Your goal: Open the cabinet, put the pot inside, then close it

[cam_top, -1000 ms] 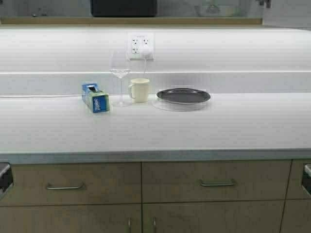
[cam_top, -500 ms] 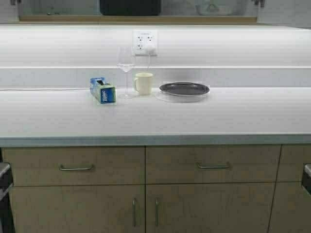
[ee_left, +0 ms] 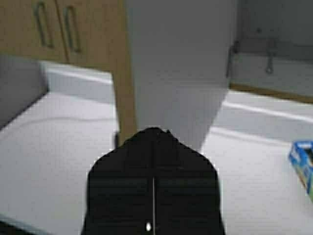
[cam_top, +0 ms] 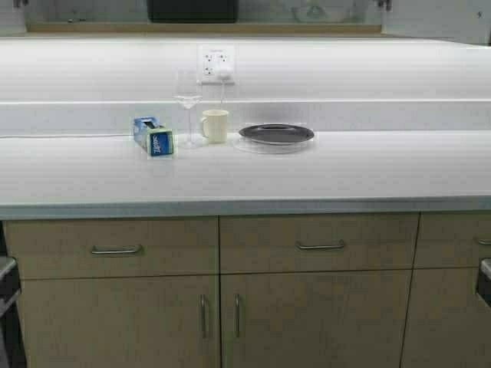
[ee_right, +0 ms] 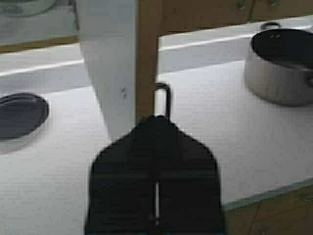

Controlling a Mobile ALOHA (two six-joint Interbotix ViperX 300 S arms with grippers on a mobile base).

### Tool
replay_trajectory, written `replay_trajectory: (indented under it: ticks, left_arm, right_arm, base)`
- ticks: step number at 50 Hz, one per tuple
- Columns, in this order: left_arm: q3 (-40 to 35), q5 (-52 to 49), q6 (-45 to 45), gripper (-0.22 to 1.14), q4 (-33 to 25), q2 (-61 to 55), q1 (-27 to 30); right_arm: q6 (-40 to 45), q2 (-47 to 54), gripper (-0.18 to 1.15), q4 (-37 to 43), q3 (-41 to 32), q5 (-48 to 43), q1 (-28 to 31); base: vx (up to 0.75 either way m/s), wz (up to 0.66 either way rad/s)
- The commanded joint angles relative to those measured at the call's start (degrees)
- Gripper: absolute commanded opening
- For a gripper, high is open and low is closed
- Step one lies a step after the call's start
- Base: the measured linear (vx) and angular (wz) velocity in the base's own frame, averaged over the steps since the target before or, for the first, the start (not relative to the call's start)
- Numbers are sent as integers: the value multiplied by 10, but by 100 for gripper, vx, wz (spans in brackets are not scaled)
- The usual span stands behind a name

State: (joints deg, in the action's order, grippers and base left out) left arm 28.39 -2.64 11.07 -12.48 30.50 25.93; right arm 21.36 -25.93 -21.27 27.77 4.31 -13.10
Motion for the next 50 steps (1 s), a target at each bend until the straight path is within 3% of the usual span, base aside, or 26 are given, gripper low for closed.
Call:
replay_trajectory:
  ticks: [1, 8, 32, 40, 50]
  left_arm:
    - [-64, -4, 0, 4, 3, -9, 42]
    - [-127, -12, -2, 4, 3, -53, 67]
    - [-369, -59, -4, 4, -12, -254, 56]
    - [-397, -70, -4, 4, -15, -286, 9]
    - [-376, -72, -3, 4, -17, -279, -40]
  right_arm:
    - [-1, 2, 7, -2, -54, -1, -40]
    - [-1, 39, 7, -3, -122, 4, -75]
    - [-2, 208, 7, -3, -325, 49, -71]
    - [-2, 237, 7, -3, -349, 51, -43]
    - [-2, 257, 7, -3, -367, 52, 8]
  base:
    - [-5, 5]
    - [-5, 3]
    - [-2, 2]
    - [2, -1]
    - [3, -1]
